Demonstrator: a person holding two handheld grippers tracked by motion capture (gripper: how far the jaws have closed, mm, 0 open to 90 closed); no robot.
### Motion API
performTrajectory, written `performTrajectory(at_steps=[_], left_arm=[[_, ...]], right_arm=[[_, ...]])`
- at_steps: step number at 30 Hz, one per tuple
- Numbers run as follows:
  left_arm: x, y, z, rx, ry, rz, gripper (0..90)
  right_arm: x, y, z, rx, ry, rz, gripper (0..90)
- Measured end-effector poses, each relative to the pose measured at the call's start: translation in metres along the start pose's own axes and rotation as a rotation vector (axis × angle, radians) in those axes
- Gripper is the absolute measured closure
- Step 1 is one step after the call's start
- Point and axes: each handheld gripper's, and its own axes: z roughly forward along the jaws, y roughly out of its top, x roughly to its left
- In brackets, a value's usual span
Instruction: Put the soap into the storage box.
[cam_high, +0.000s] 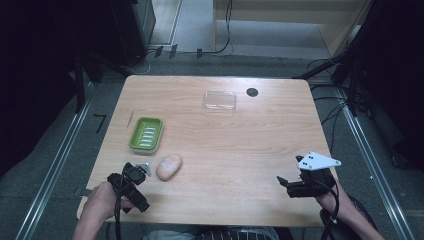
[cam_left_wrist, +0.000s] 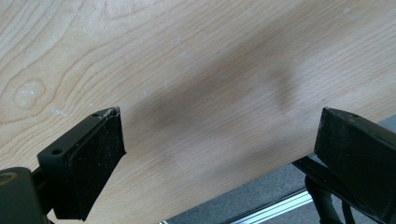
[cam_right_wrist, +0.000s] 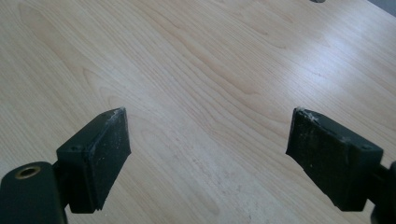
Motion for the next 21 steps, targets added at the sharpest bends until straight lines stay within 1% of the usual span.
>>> performTrajectory(at_steps=[6, 7, 10, 11, 12, 16, 21], left_arm=[[-0.005, 0.005, -0.002, -0.004, -0.004, 0.012, 1.3], [-0.005, 0.006, -0.003, 0.003, -0.004, 0.016, 1.3], [-0.008, 0.007, -0.003, -0.007, -0.011, 0.022, 1.3], [-0.009, 0.008, -0.003, 0.001, -0.012, 0.024, 1.3], [-0.010, 0.008, -0.003, -0.008, -0.013, 0.023, 1.1], [-0.011, 0.009, -0.006, -0.017, -0.017, 0.024, 1.0], [-0.013, 0.012, -0.009, -0.017, -0.020, 0.032, 0.6]], right_arm=[[0.000, 0.000, 0.000, -0.004, -0.001, -0.001, 13.3], [0.000, 0.000, -0.001, -0.004, -0.002, 0.000, 13.3], [0.001, 0.000, -0.002, -0.003, -0.007, -0.004, 13.3], [0.001, 0.000, -0.002, -0.003, -0.007, -0.004, 13.3], [0.002, 0.000, -0.002, -0.005, -0.008, 0.000, 13.3], [0.002, 0.001, -0.001, 0.001, -0.007, -0.006, 13.4], [0.003, 0.001, 0.000, 0.003, -0.008, -0.007, 13.4]])
